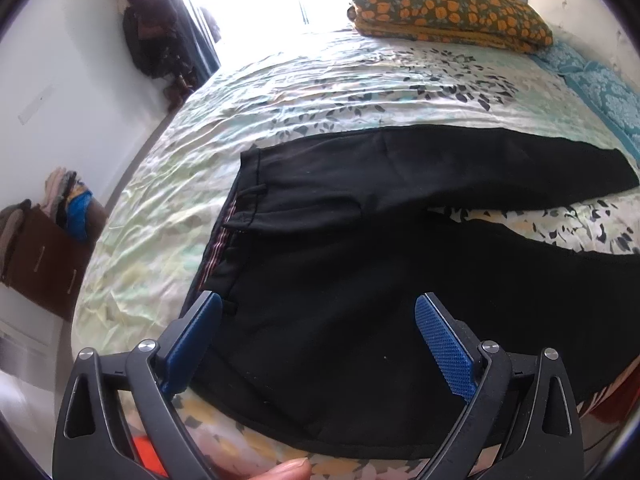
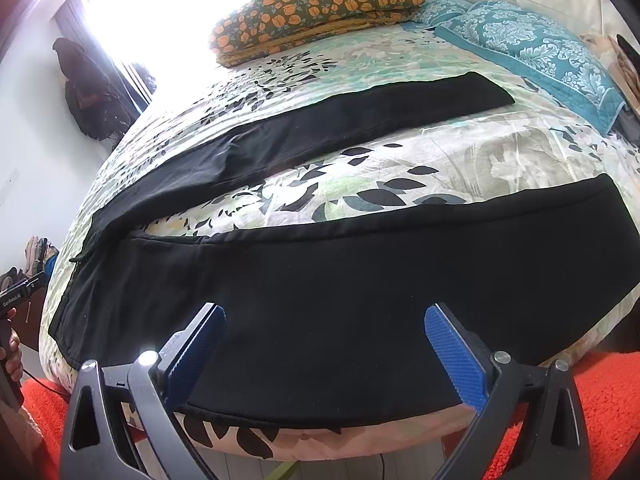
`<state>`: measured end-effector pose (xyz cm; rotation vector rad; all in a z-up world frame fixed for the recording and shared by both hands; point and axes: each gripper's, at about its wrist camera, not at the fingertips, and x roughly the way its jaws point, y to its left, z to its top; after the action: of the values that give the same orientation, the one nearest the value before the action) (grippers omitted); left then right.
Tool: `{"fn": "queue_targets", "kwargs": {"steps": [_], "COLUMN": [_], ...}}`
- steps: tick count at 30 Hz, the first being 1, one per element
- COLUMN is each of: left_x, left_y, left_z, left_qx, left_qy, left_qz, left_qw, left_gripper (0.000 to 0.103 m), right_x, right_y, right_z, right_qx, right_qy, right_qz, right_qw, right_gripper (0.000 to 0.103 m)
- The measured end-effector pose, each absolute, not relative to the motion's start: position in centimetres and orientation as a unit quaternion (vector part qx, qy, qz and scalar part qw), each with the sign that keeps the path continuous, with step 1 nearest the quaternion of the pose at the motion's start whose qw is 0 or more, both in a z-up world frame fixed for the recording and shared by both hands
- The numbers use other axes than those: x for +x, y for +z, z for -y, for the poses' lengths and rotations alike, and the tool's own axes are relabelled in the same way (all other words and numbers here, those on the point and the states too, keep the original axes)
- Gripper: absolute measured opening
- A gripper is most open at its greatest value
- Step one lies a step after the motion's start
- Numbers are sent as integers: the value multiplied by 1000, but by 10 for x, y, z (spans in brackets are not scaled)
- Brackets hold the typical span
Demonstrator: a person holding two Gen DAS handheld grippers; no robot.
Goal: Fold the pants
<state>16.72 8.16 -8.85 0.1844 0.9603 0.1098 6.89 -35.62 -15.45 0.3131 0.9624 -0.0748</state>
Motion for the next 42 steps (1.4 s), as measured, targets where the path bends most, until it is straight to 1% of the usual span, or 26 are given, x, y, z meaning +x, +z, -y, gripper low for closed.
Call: {"fn": "queue_targets", "kwargs": {"steps": [12,18,32,42], "left_x": [171,175,178,187], "left_y": [-105,-106,-112,-130], "left_z": [-55,-48,-37,-41], "left_qx": [133,127,150,102], "left_qy": [42,26,25,14], "left_qz": [-484,-489,-492,-531], "left_qw": [864,862,857,841], "left_gripper": [98,98,98,98], "right_x": [69,69,73,76], "right_y": [-157,-160,-163,-167], "right_z": [361,364,360,359], "right_qx": [157,164,158,157], "right_qy": [-35,-39,-33,-32], "right_qz": [-464,-467,-471,-475], "right_qw": [871,868,867,865], "right_gripper": [100,100,100,100]}}
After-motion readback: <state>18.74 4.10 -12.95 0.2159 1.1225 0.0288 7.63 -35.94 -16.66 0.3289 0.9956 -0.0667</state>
